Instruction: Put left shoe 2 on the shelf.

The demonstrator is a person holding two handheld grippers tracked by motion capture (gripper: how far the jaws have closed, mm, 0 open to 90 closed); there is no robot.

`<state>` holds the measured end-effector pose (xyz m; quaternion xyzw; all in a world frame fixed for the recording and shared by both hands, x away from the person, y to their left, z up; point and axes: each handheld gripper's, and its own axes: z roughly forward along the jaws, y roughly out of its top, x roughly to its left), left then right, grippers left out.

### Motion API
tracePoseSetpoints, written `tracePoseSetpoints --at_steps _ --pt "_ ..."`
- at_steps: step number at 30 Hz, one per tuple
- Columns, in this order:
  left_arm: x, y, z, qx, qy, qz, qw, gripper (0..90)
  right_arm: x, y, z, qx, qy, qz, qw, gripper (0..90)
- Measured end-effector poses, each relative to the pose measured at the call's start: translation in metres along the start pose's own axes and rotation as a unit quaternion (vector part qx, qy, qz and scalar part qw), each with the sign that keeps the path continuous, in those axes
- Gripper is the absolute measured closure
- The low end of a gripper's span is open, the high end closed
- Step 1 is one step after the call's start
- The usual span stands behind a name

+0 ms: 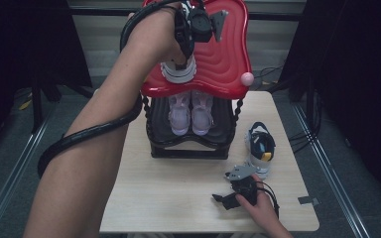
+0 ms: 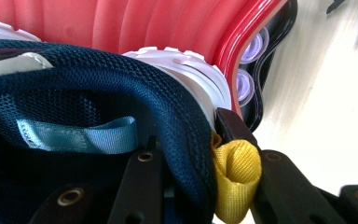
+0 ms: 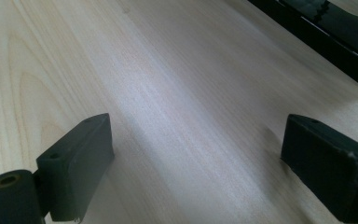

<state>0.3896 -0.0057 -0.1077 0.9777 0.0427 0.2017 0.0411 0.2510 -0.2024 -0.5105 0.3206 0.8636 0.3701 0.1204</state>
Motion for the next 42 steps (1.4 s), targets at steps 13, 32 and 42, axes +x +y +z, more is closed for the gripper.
tracePoseSetpoints --at_steps 13,32,42 --pt "0.0035 0.0017 0.0068 0.009 0.001 -0.008 0.9999 71.3 -0.0003 0.0001 0.0002 0.0 0.001 0.0 1.0 8.5" --pt "0.0042 0.0004 0.0082 0.007 0.016 0.004 0.9998 70.9 -0.0003 0.0001 0.0002 0.0 0.001 0.0 1.0 8.5" --pt "0.0047 -0.0033 0.0085 0.001 0.014 -0.006 0.9999 70.1 -0.0003 0.0001 0.0002 0.0 0.001 0.0 1.0 8.5"
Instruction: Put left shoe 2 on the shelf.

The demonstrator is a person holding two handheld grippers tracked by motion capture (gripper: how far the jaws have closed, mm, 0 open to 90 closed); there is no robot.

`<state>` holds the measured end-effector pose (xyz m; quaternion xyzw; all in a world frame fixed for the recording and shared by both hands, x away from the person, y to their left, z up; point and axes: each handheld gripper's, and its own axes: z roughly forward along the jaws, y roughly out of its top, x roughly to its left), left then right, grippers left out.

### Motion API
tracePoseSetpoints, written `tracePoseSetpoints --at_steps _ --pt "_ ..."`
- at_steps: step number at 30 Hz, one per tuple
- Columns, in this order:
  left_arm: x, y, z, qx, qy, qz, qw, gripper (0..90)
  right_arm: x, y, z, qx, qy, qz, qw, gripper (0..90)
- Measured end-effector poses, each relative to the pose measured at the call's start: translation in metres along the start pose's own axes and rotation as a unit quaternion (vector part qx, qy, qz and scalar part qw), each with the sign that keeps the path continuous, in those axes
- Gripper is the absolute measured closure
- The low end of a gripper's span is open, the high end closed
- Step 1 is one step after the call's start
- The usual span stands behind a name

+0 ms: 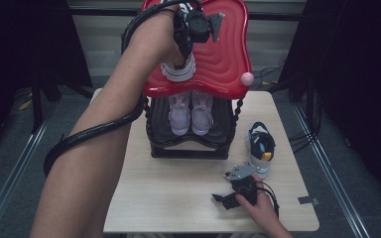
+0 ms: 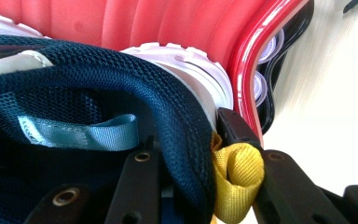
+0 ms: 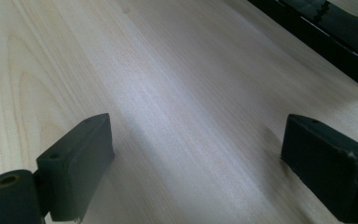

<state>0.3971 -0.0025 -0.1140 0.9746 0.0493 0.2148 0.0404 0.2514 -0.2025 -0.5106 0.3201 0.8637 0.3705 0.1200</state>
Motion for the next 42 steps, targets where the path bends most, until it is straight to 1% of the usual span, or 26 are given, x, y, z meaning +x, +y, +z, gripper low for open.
tracePoseSetpoints --at_steps 5,13,18,21,23,26,28,29,35,36,42 --pt "0.001 -0.0004 -0.0002 -0.002 0.002 -0.001 1.0 69.1 0.0001 0.0 0.0 0.0 0.0 0.0 1.0 8.5" --pt "0.0008 -0.0005 -0.0007 0.002 0.002 0.007 1.0 68.3 0.0001 0.0 0.0 0.0 0.0 0.0 1.0 8.5" --pt "0.0013 -0.0008 -0.0011 0.003 0.002 0.006 1.0 67.6 0.0001 0.0 0.0 0.0 0.0 0.0 1.0 8.5" --pt "0.0022 -0.0017 -0.0022 -0.001 0.005 0.001 1.0 65.1 -0.0002 0.0001 0.0001 -0.001 -0.001 -0.001 1.0 8.4" --pt "0.0022 -0.0025 -0.0024 -0.001 0.003 -0.001 1.0 63.9 -0.0002 0.0001 0.0002 -0.001 -0.001 -0.001 1.0 8.4" --pt "0.0026 -0.0028 -0.0037 -0.002 0.009 -0.002 1.0 60.5 -0.0002 0.0002 0.0003 -0.002 -0.001 0.0 1.0 8.4" --pt "0.0034 -0.003 -0.0051 -0.007 0.01 -0.01 0.9999 58.9 -0.0003 0.0002 0.0003 -0.001 0.0 -0.001 1.0 8.5" --pt "0.0037 -0.0034 -0.0053 -0.013 0.011 -0.016 0.9997 57.3 -0.0003 0.0002 0.0004 -0.001 0.001 -0.001 1.0 8.5" --pt "0.0054 -0.0042 -0.0085 -0.018 0.0 -0.025 0.9995 50.8 -0.0004 0.0002 0.0003 -0.001 -0.001 -0.002 1.0 8.5" --pt "0.0053 -0.0042 -0.0086 -0.017 0.0 -0.023 0.9996 50.4 -0.0004 0.0002 0.0003 -0.001 -0.001 -0.001 1.0 8.5" --pt "0.0064 -0.0058 -0.0093 -0.02 0.005 -0.034 0.9992 45.4 -0.0003 0.0002 0.0003 -0.001 0.0 -0.001 1.0 8.5"
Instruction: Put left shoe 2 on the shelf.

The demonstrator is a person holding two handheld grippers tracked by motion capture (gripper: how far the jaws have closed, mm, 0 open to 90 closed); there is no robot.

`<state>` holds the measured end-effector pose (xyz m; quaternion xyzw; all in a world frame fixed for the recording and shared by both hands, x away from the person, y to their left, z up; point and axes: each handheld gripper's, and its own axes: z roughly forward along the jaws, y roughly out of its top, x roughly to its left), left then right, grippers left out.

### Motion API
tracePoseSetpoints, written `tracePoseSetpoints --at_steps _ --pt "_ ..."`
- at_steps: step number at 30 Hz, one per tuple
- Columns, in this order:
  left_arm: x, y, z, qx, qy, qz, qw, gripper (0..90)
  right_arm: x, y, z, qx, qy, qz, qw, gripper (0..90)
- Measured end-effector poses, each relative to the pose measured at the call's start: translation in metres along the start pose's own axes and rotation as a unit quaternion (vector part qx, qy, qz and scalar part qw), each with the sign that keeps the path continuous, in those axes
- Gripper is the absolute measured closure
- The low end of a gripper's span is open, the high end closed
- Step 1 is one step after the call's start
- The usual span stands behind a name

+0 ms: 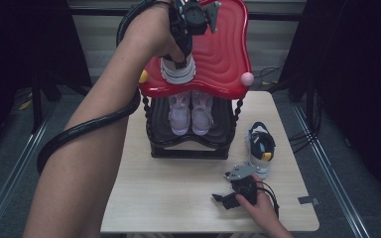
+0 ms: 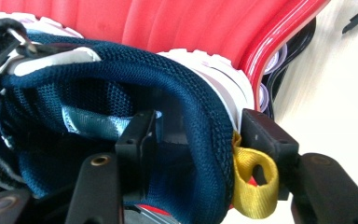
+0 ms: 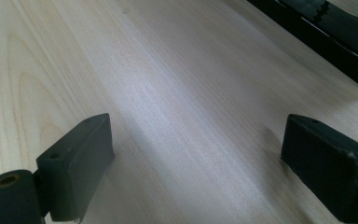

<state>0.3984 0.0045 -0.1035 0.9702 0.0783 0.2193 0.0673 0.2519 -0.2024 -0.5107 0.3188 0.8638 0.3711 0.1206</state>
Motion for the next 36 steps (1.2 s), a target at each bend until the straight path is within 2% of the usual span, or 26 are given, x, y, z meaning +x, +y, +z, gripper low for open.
tracePoseSetpoints --at_steps 8,15,17,27,36 --pt "0.0 -0.002 -0.004 -0.003 0.008 -0.002 1.0 39.7 0.0 0.0 0.0 -0.001 -0.001 0.001 1.0 8.5" --pt "-0.001 -0.005 -0.006 -0.007 -0.004 -0.021 0.9997 37.5 0.0 0.0 0.0 0.0 -0.001 0.0 1.0 8.4" --pt "-0.001 -0.007 -0.006 -0.011 -0.013 -0.041 0.999 37.3 0.0 0.0 0.0 0.0 -0.001 0.0 1.0 8.5" --pt "-0.001 -0.017 -0.018 -0.026 -0.007 -0.053 0.9982 33.8 0.0 0.0 0.0 0.0 -0.002 0.0 1.0 8.5" --pt "0.0 -0.029 -0.027 -0.031 -0.015 -0.069 0.997 33.7 0.0 0.0 0.0 0.001 -0.001 0.0 1.0 8.4"
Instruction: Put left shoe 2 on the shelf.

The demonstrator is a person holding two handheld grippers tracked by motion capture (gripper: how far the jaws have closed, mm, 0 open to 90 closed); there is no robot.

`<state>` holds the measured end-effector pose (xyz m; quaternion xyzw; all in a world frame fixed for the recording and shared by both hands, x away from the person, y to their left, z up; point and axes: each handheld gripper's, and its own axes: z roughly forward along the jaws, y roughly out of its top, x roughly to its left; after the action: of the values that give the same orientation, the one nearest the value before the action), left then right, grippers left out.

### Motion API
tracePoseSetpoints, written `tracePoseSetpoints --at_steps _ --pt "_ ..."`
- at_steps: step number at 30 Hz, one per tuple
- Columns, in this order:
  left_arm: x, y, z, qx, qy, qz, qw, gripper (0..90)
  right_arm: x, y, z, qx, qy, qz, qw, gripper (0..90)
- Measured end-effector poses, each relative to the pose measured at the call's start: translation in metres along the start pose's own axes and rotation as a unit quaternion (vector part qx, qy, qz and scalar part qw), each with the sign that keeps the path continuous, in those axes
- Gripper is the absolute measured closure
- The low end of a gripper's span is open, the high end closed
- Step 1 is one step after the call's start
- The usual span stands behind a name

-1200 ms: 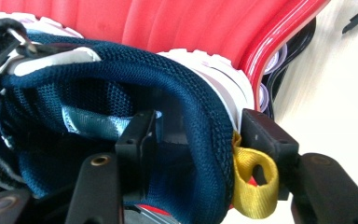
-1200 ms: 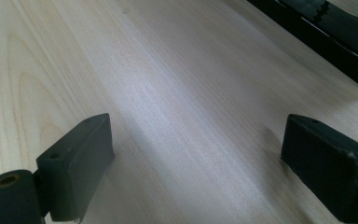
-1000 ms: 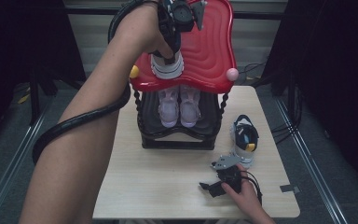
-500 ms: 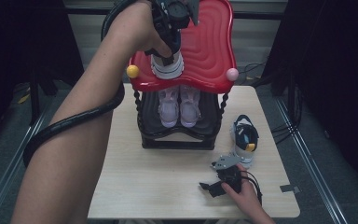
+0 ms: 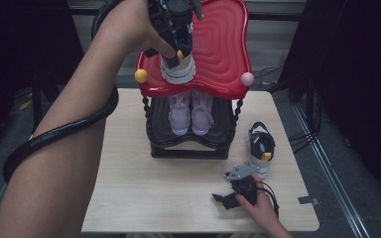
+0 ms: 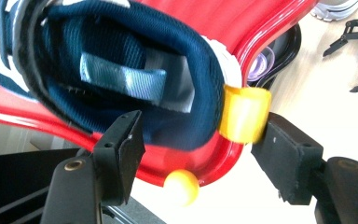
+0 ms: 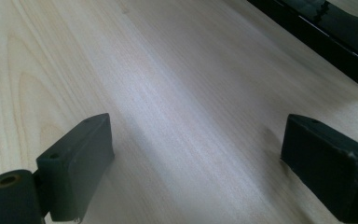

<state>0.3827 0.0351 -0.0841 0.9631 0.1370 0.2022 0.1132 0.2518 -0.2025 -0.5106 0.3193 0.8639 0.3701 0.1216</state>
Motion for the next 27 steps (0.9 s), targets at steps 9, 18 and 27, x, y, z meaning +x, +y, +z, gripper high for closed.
tracePoseSetpoints --at_steps 9,18,27 --pt "0.002 -0.019 -0.005 -0.001 -0.022 -0.046 0.9987 33.9 0.0 0.0 0.0 0.0 0.0 0.0 1.0 8.5" --pt "0.003 -0.042 -0.001 -0.008 -0.044 -0.083 0.9956 29.4 0.0 0.0 0.0 0.0 0.0 0.0 1.0 8.4" --pt "0.005 -0.065 0.006 0.007 -0.063 -0.106 0.9923 22.8 0.0 0.0 0.0 0.0 0.0 -0.001 1.0 8.4"
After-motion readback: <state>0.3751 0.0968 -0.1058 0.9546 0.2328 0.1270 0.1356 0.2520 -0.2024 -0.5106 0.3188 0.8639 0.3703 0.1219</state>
